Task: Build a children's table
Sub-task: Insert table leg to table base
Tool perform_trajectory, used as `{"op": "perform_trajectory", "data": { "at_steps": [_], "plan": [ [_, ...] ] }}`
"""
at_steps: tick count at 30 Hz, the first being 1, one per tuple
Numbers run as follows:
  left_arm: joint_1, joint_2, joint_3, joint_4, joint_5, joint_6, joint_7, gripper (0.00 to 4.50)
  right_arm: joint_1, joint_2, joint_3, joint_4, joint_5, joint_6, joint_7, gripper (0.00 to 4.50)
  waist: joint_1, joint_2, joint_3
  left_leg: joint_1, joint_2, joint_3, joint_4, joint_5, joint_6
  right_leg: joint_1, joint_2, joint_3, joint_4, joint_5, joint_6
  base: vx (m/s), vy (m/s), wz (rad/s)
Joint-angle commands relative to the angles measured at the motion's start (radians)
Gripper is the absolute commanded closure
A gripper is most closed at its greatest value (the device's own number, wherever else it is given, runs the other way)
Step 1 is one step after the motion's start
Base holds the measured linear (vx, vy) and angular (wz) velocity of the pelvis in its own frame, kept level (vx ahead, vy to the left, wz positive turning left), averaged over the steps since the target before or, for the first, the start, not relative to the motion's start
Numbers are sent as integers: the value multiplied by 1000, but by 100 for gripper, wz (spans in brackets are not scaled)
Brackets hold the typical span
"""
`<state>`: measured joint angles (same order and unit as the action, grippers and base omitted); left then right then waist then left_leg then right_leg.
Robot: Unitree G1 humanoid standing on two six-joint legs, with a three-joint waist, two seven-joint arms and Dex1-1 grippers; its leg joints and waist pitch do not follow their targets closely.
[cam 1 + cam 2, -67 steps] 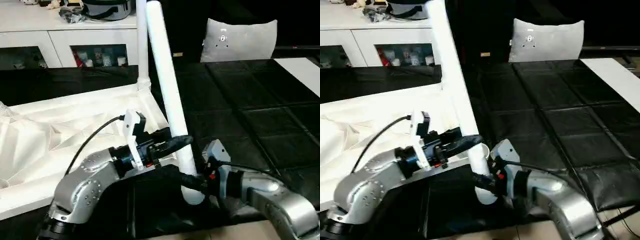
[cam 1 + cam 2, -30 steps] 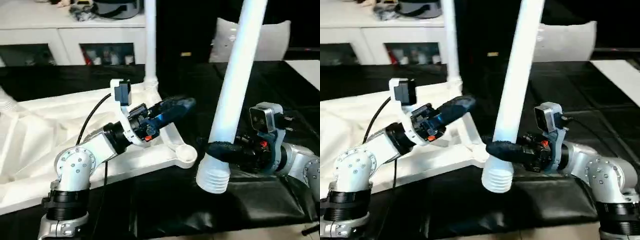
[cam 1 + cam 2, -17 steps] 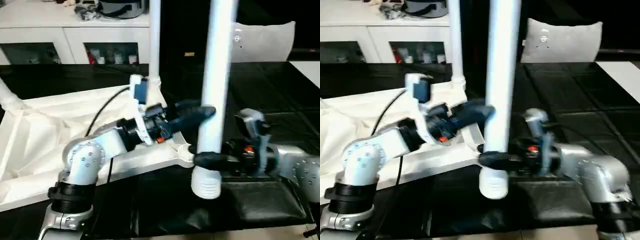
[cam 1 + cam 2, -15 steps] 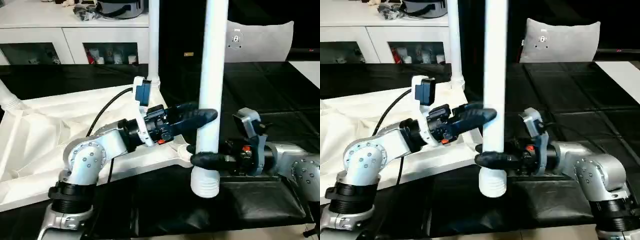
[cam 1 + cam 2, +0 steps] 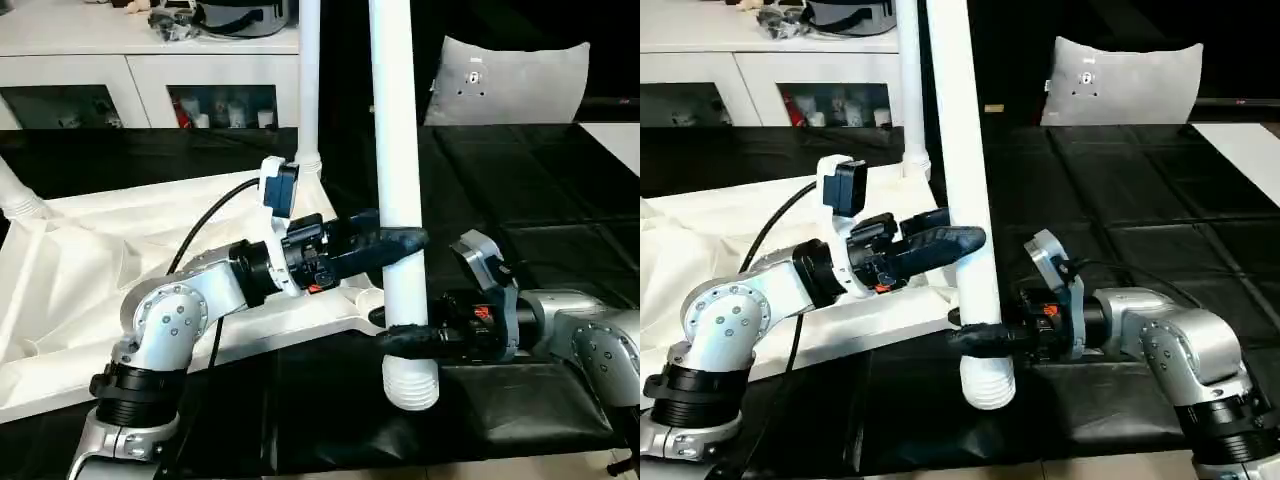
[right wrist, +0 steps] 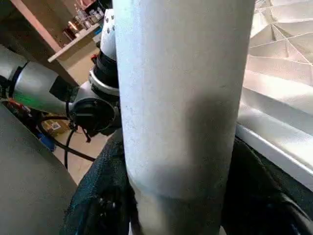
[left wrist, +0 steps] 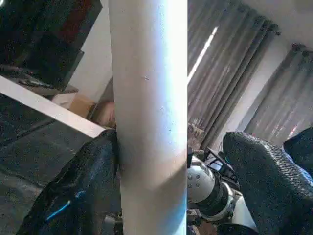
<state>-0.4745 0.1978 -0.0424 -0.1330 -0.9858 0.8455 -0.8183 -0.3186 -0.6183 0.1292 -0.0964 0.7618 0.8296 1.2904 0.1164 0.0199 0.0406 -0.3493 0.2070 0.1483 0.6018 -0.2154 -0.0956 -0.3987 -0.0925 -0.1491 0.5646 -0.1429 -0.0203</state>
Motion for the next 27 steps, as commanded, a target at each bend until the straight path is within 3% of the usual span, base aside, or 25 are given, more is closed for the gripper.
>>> {"op": "perform_trajectory", "data": {
  "at_steps": [1,8,10,16,19,22,27],
  "plan": [
    [3,3,-9,0,10,-9,-18,116,-23,-9,8,10,-13,-12,7,262,4,-17,-66,-10,19,11,-63,-68,53,67,-53,52,-63,-374,-80,0,0,0],
    [5,11,-25,9,79,-73,-35,116,-25,-7,15,19,-34,-30,12,262,2,-17,-67,-10,19,10,-63,-64,58,67,-53,53,-62,-362,-83,0,0,0],
    [2,17,-49,15,158,-162,-53,116,-25,-6,19,27,-50,-45,12,262,3,-18,-67,-9,20,9,-63,-66,59,67,-53,53,-65,-366,-76,0,0,0],
    [16,55,-100,31,294,-316,-111,116,-28,-1,20,36,-64,-57,7,262,2,-15,-68,-9,21,8,-64,-66,59,67,-54,55,-60,-354,-77,0,0,0],
    [22,53,-99,35,300,-323,-116,113,-28,-2,21,38,-65,-59,10,262,2,-14,-69,-8,23,8,-64,-67,58,67,-55,55,-57,-338,-90,0,0,0],
    [25,70,-128,58,359,-372,-133,165,-28,-3,21,43,-73,-64,15,262,1,-14,-67,-9,23,8,-65,-76,61,67,-55,55,-60,-339,-99,0,0,0],
    [24,72,-146,85,400,-410,-143,148,-29,-4,22,47,-83,-71,17,262,2,-15,-67,-8,21,9,-64,-91,52,66,-56,55,-62,-378,-85,0,0,0]
  ]
}}
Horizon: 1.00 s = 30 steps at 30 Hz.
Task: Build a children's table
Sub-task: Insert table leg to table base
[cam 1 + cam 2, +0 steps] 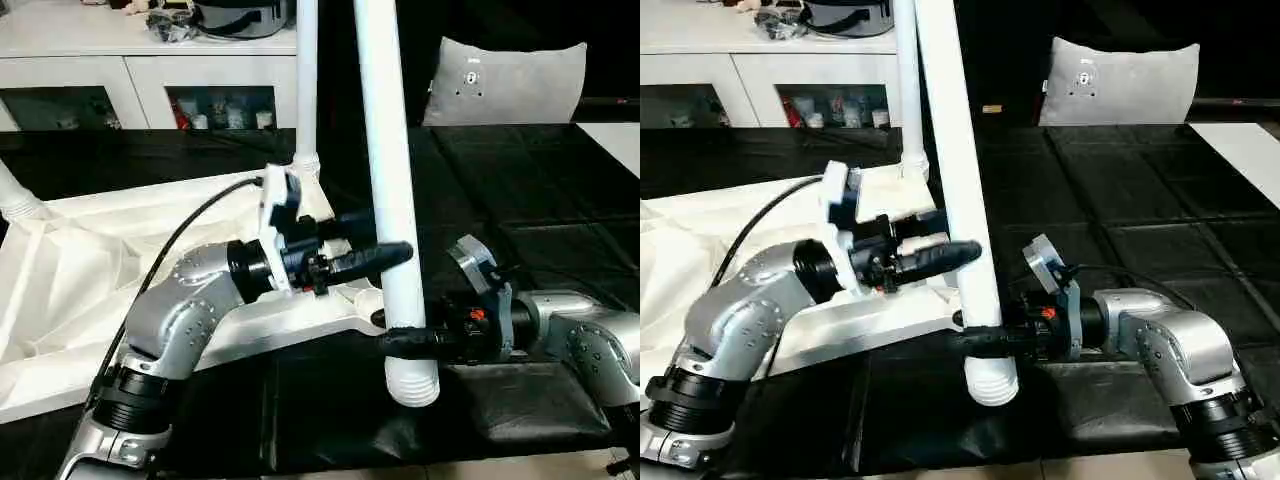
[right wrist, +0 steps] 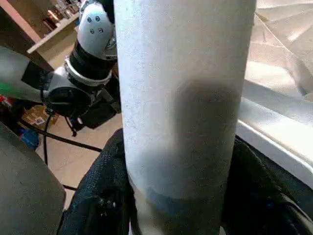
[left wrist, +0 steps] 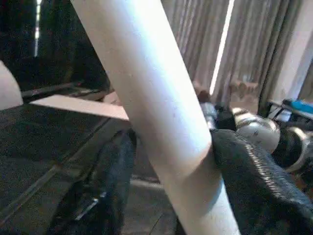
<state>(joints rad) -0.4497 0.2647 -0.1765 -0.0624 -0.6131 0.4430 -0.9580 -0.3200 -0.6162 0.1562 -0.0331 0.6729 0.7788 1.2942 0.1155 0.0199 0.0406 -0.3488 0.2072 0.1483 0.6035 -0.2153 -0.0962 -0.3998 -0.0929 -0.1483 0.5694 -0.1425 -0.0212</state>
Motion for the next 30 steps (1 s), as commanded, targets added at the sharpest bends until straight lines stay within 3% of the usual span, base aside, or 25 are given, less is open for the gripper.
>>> {"op": "perform_trajectory", "data": {
  "at_steps": [1,6,7,11,21,30],
  "plan": [
    [-2,1,-9,18,24,-1,-1,148,-27,-7,-4,-15,4,-22,14,262,3,-16,-67,-9,21,10,-65,-93,51,66,-56,54,-66,-381,-86,0,0,0],
    [4,-28,31,4,-74,96,16,148,-27,-10,-2,-14,-1,-26,16,262,2,-16,-66,-9,21,10,-64,-104,50,65,-56,54,-65,-393,-91,0,0,0],
    [6,-37,47,-4,-133,158,26,182,-28,-11,-2,-11,-6,-29,17,262,3,-16,-65,-8,20,11,-63,-109,49,64,-57,53,-67,-406,-94,0,0,0],
    [14,-53,50,-30,-221,253,35,190,-30,-12,-2,-4,-18,-33,22,262,2,-20,-64,-10,17,13,-60,-120,52,63,-54,51,-68,-432,-82,0,0,0],
    [4,-77,44,-30,-207,315,112,190,-45,-7,16,14,-45,-51,31,262,0,-26,-62,-10,11,11,-60,-127,51,60,-51,44,-81,-497,-27,0,0,0],
    [0,-92,58,-17,-172,279,131,190,-50,-7,20,19,-59,-59,33,262,0,-23,-63,-12,13,11,-60,-114,56,61,-50,46,-79,-465,-36,0,0,0]
  ]
}}
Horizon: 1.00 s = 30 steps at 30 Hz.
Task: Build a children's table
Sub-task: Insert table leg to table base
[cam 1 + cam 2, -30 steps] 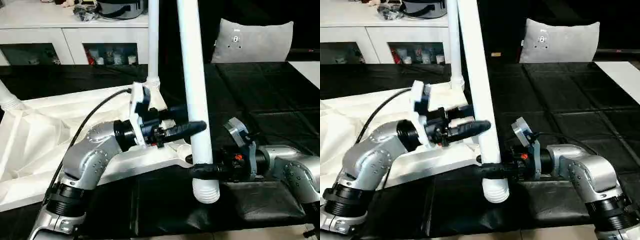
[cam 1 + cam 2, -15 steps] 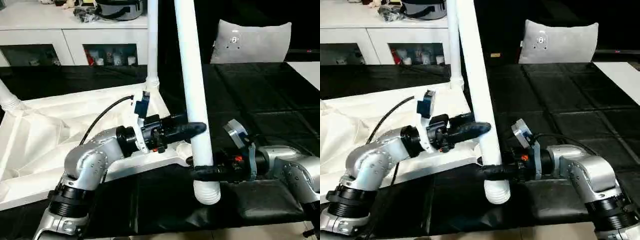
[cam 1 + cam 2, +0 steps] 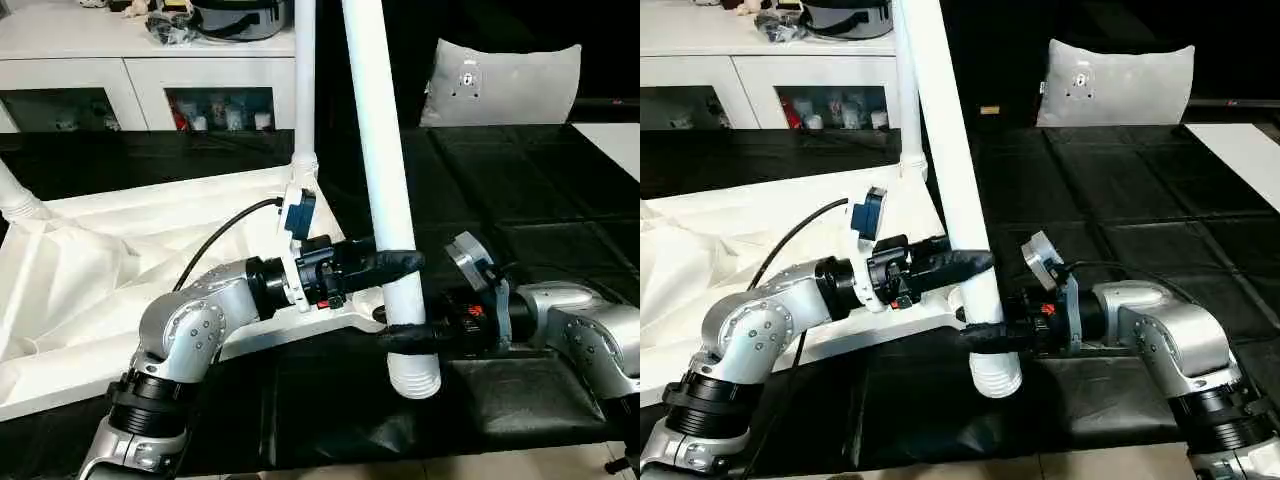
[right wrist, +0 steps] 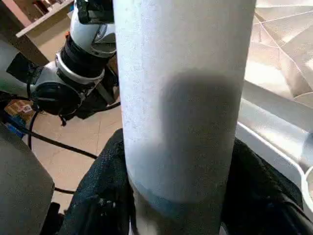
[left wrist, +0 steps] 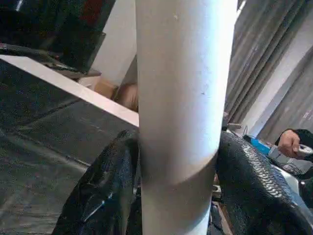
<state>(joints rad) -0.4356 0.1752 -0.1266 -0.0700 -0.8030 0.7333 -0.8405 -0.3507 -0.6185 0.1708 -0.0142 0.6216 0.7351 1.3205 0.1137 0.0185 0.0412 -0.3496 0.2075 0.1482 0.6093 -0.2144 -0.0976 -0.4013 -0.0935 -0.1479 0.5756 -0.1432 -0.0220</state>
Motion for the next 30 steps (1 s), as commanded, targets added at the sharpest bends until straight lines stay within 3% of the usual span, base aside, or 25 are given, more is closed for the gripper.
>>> {"op": "perform_trajectory", "data": {
  "at_steps": [1,2,3,5,17,19,23,30],
  "plan": [
    [-19,-12,13,-4,42,-53,22,190,-19,-5,5,2,-12,-17,7,262,1,-22,-63,-12,13,11,-66,-115,58,62,-49,45,-86,-466,-34,0,0,0],
    [-19,-12,13,-4,42,-53,22,190,-19,-5,5,2,-12,-17,7,262,1,-23,-63,-12,12,12,-65,-118,58,63,-49,44,-88,-474,-27,0,0,0],
    [-24,-2,-9,-9,99,-135,-1,190,-18,-2,2,5,-18,-26,0,262,2,-24,-62,-11,11,10,-67,-121,60,62,-49,43,-92,-489,-20,0,0,0],
    [-27,21,-38,-17,154,-194,-27,190,-18,1,1,7,-20,-31,-3,262,0,-23,-61,-10,12,9,-68,-131,60,60,-49,44,-94,-501,-8,0,0,0],
    [-25,71,-94,3,254,-258,-61,190,-17,0,13,6,-32,-34,9,262,0,-22,-63,-10,16,9,-69,-123,55,61,-53,48,-84,-463,-38,0,0,0],
    [-23,44,-67,6,211,-236,-56,190,-18,0,14,11,-39,-39,11,262,0,-21,-63,-10,16,10,-68,-128,55,61,-54,47,-85,-470,-42,0,0,0],
    [-20,-6,2,-6,17,-11,10,190,-21,1,14,18,-48,-46,13,262,2,-20,-63,-11,15,11,-66,-125,56,61,-52,45,-82,-462,-62,0,0,0],
    [-21,-39,24,13,-44,86,81,190,-20,5,19,19,-51,-53,13,262,0,-20,-62,-11,13,11,-65,-131,60,61,-48,43,-87,-474,-47,0,0,0]
  ]
}}
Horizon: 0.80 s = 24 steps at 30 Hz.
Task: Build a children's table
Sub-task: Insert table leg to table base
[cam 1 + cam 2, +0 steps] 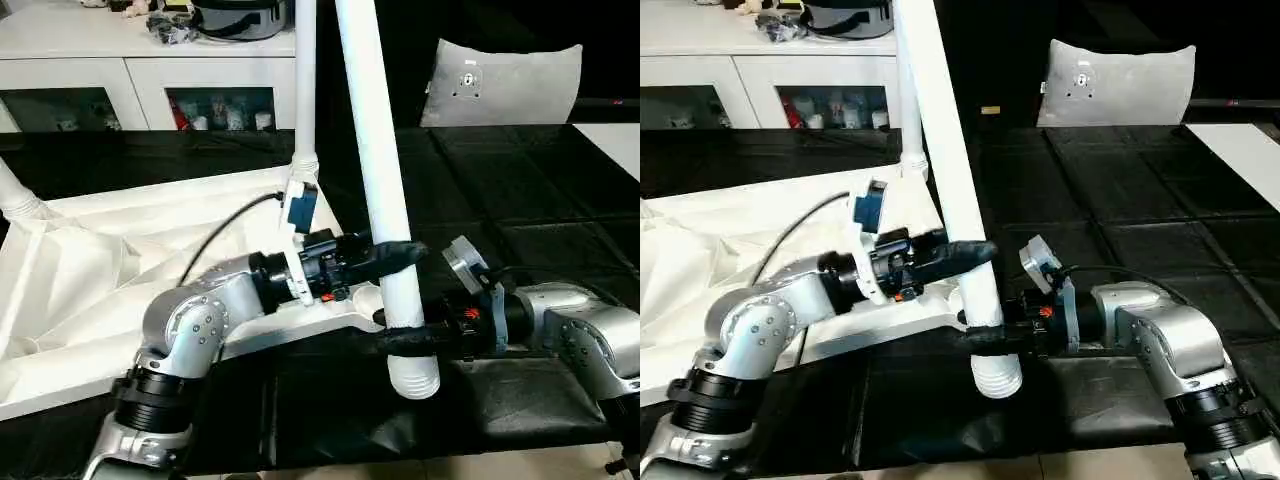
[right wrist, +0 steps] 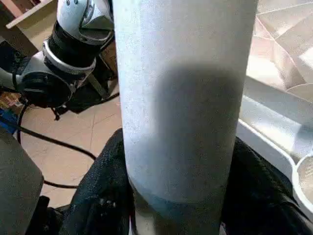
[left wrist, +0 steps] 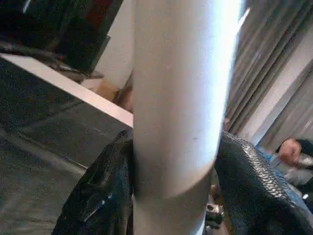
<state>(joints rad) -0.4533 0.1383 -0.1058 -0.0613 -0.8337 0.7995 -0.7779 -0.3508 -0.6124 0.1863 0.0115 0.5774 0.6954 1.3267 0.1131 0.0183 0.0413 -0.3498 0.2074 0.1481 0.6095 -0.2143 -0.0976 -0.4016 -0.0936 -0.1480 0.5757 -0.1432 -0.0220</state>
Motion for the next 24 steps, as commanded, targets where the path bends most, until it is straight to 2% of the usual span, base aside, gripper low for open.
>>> {"op": "perform_trajectory", "data": {
  "at_steps": [1,4,5,7,11,13,14,16,18,19,21,23,24],
  "plan": [
    [4,10,-29,-2,57,-42,-14,190,-20,0,4,-6,-10,-17,5,262,1,-19,-62,-10,12,10,-67,-132,62,61,-48,43,-91,-481,-37,0,0,0],
    [8,19,-50,-9,122,-125,-43,190,-19,1,5,-6,-11,-20,4,262,-1,-20,-62,-12,13,9,-68,-130,61,63,-48,44,-91,-480,-23,0,0,0],
    [7,33,-73,-15,179,-208,-74,190,-18,1,5,-5,-13,-23,2,262,1,-22,-61,-10,13,6,-70,-131,65,61,-49,43,-97,-488,-16,0,0,0],
    [5,62,-107,-32,252,-309,-115,190,-17,3,4,-4,-17,-30,0,262,-1,-21,-62,-10,14,7,-70,-138,60,62,-51,46,-91,-489,-11,0,0,0],
    [-9,69,-99,-37,265,-335,-96,190,-18,5,2,0,-21,-35,-1,262,0,-21,-63,-10,16,9,-69,-133,56,61,-52,47,-87,-475,-28,0,0,0],
    [-16,100,-128,-29,320,-380,-108,190,-20,6,3,5,-25,-39,-1,262,-1,-20,-62,-9,16,9,-70,-139,57,61,-52,47,-87,-475,-33,0,0,0],
    [-19,114,-142,-21,349,-401,-110,207,-21,7,3,7,-26,-40,-1,262,-1,-26,-62,-9,16,9,-70,-141,56,61,-53,47,-87,-479,-31,0,0,0],
    [-21,128,-158,-8,388,-429,-114,224,-23,8,5,9,-29,-42,0,262,0,-23,-62,-9,17,8,-71,-140,55,60,-54,48,-86,-479,-31,0,0,0],
    [-23,135,-164,2,411,-446,-114,225,-25,10,6,12,-32,-44,0,262,-1,-24,-62,-10,17,8,-71,-138,55,61,-54,48,-85,-476,-30,0,0,0],
    [-25,144,-172,27,453,-482,-112,226,-29,13,9,16,-37,-48,1,262,0,-24,-62,-11,16,8,-71,-133,56,60,-54,49,-86,-472,-31,0,0,0],
    [-23,142,-170,38,456,-479,-107,226,-30,14,11,18,-39,-51,1,262,0,-23,-62,-10,17,9,-70,-130,55,61,-54,49,-83,-466,-35,0,0,0],
    [-16,105,-123,32,353,-351,-68,226,-28,15,10,17,-39,-52,1,262,-1,-20,-63,-11,17,10,-69,-127,55,62,-55,50,-80,-455,-46,0,0,0],
    [-16,104,-122,32,351,-349,-67,226,-28,15,10,17,-39,-52,1,262,0,-21,-63,-11,16,11,-68,-123,55,62,-54,49,-80,-448,-57,0,0,0]
  ]
}}
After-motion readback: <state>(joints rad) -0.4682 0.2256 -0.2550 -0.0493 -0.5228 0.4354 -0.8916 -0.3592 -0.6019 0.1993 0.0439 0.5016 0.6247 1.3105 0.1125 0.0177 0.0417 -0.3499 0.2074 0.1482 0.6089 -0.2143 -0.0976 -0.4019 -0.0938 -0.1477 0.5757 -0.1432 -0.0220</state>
